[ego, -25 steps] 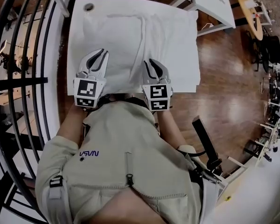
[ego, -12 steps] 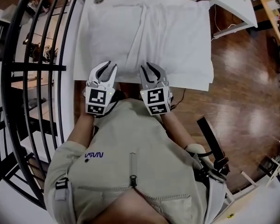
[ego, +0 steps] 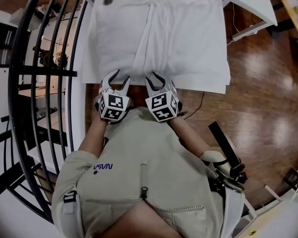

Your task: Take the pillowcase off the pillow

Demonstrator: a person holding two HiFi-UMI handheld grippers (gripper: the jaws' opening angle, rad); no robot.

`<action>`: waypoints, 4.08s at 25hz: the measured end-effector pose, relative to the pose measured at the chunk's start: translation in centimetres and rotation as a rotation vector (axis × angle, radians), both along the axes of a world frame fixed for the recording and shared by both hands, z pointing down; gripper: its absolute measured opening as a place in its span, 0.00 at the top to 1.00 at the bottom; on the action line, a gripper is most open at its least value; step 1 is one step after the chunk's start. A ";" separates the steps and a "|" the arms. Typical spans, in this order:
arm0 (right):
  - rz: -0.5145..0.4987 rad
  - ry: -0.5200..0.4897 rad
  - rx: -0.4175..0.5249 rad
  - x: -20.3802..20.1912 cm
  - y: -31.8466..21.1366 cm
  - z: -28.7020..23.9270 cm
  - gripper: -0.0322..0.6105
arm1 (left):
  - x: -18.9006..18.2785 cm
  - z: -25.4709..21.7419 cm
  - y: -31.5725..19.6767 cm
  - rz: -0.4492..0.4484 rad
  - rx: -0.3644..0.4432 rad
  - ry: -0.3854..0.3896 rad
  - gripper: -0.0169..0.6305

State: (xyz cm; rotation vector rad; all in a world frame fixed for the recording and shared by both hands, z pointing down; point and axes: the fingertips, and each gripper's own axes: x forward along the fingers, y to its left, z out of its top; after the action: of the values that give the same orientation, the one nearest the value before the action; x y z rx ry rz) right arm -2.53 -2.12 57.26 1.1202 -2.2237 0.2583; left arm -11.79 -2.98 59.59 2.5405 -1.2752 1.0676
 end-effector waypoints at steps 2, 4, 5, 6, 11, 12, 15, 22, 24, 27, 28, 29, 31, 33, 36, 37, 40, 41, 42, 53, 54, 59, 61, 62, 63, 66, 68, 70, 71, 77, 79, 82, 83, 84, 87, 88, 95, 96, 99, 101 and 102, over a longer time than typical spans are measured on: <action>0.009 0.034 -0.019 -0.3 -0.2 1.2 0.76 | 0.2 1.7 -0.4 0.043 0.001 -0.059 0.66; 0.015 0.075 -0.028 -1.0 -0.5 2.6 0.76 | 0.2 2.5 -0.9 0.081 0.014 -0.098 0.71; 0.018 0.100 -0.027 -1.4 -0.8 3.1 0.77 | 0.2 2.5 -1.2 0.095 0.023 -0.108 0.76; 0.023 0.123 -0.023 -1.6 -1.0 3.5 0.84 | 0.1 2.4 -1.5 0.106 0.031 -0.110 0.80; 0.119 0.148 0.032 -0.2 -1.0 1.6 0.94 | -0.4 -0.8 -2.1 0.080 0.043 0.017 0.95; 0.155 0.143 0.053 0.6 -1.0 0.7 0.95 | -0.7 -2.0 -2.5 0.067 0.058 0.051 0.95; 0.277 0.142 0.116 3.7 -1.2 -2.2 0.95 | -1.0 -6.1 -4.1 0.058 0.122 0.113 0.95; 0.529 0.178 0.132 12.4 -2.2 -4.1 0.95 | -4.5 -10.1 -7.4 -0.005 0.143 0.198 0.95; 0.543 0.180 0.087 12.9 -2.2 -2.5 0.95 | -4.9 -8.9 -6.9 -0.018 0.097 0.214 0.95; 0.544 0.165 -0.016 12.6 -1.4 0.7 0.95 | -5.0 -5.2 -5.3 -0.048 0.017 0.222 0.95; 0.538 0.163 -0.045 12.6 -1.0 1.6 0.95 | -5.1 -3.8 -4.8 -0.063 -0.006 0.223 0.95; 0.531 0.165 -0.069 12.5 -0.6 2.3 0.94 | -5.2 -2.6 -4.2 -0.075 -0.024 0.221 0.95; 0.523 0.161 -0.100 12.5 -0.1 3.4 0.94 | -5.0 -1.0 -3.1 -0.082 -0.056 0.207 0.95; 0.521 0.141 -0.114 12.3 0.1 4.0 0.94 | -4.7 -0.6 -2.6 -0.076 -0.070 0.197 0.95; 0.498 0.100 -0.125 12.0 -0.3 4.2 0.94 | -4.6 -1.2 -3.3 -0.075 -0.026 0.229 0.94; 0.488 0.089 -0.127 12.0 -0.4 4.0 0.94 | -4.6 -1.6 -3.5 -0.075 -0.013 0.243 0.92; 0.461 0.056 -0.124 12.3 -0.4 3.3 0.90 | -4.4 -3.0 -3.5 -0.075 0.015 0.258 0.88; 0.455 0.037 -0.123 12.3 -0.4 3.0 0.88 | -4.2 -3.6 -3.4 -0.077 0.023 0.261 0.86; 0.449 0.015 -0.125 12.2 -0.4 2.7 0.86 | -4.0 -4.0 -3.3 -0.081 0.027 0.265 0.86; 0.287 -0.172 -0.106 10.5 0.8 -0.4 0.79 | -5.6 -4.9 -1.4 -0.262 -0.013 0.302 0.82; 0.264 -0.206 -0.088 10.5 0.7 -1.2 0.79 | -5.6 -5.1 -1.3 -0.281 -0.008 0.304 0.82; 0.177 -0.334 0.045 9.3 -0.8 -5.8 0.79 | -4.8 -6.4 -1.3 -0.286 0.032 0.280 0.82; 0.173 -0.347 0.084 8.8 -1.7 -7.0 0.79 | -4.2 -7.5 -2.3 -0.252 0.061 0.275 0.82; 0.177 -0.347 0.096 8.6 -2.3 -7.3 0.79 | -3.7 -8.1 -3.2 -0.231 0.077 0.278 0.82; 0.184 -0.343 0.104 8.5 -2.8 -7.5 0.79 | -3.2 -8.7 -4.1 -0.207 0.093 0.285 0.81; 0.213 -0.318 0.114 8.2 -4.1 -7.5 0.79 | -1.4 -10.0 -7.3 -0.135 0.132 0.320 0.77; 0.230 -0.302 0.116 7.5 -4.6 -7.8 0.79 | -0.6 -11.0 -9.5 -0.092 0.145 0.348 0.74; 0.242 -0.280 0.111 6.6 -5.2 -8.2 0.79 | -0.2 -12.0 -11.6 -0.053 0.154 0.361 0.72; 0.248 -0.266 0.107 6.2 -5.7 -8.4 0.79 | 0.0 -12.3 -12.7 -0.033 0.153 0.361 0.70; 0.294 -0.179 0.141 5.2 -8.9 -10.7 0.79 | 1.2 -12.1 -18.5 0.062 0.151 0.378 0.65; 0.301 -0.166 0.162 4.6 -10.1 -11.5 0.79 | 1.5 -11.7 -19.8 0.091 0.134 0.367 0.64; 0.296 -0.150 0.189 4.4 -11.8 -12.8 0.79 | 2.8 -10.5 -21.4 0.126 0.084 0.309 0.62; 0.289 -0.143 0.195 4.5 -12.3 -13.0 0.79 | 3.4 -9.9 -22.0 0.132 0.069 0.282 0.62; 0.280 -0.137 0.198 4.5 -12.9 -13.2 0.79 | 4.0 -9.2 -22.7 0.136 0.052 0.256 0.60; 0.240 -0.133 0.205 4.3 -15.1 -13.6 0.79 | 5.4 -6.6 -24.5 0.143 -0.037 0.186 0.55; 0.223 -0.133 0.206 4.2 -16.0 -13.8 0.79 | 5.7 -5.5 -24.7 0.148 -0.081 0.162 0.55; 0.115 -0.036 0.150 4.1 -23.7 -12.2 0.79 | 7.0 -2.2 -20.6 0.214 -0.222 0.108 0.87; 0.106 -0.012 0.131 4.1 -24.9 -11.4 0.77 | 7.0 -2.4 -20.0 0.211 -0.208 0.108 0.91; 0.073 0.051 0.058 3.4 -27.6 -8.8 0.70 | 6.8 -3.3 -18.3 0.194 -0.182 0.137 0.93; 0.042 0.112 -0.005 2.9 -28.5 -6.8 0.68 | 6.5 -4.0 -17.9 0.179 -0.170 0.170 0.93; 0.027 0.145 -0.039 2.7 -28.6 -5.8 0.68 | 6.3 -4.5 -17.9 0.176 -0.163 0.182 0.93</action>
State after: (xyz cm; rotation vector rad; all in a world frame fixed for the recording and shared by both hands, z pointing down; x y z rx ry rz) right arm 0.16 -30.77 51.43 1.1132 -2.0696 0.2234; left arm -5.45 -20.87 55.10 2.5913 -0.8973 0.9028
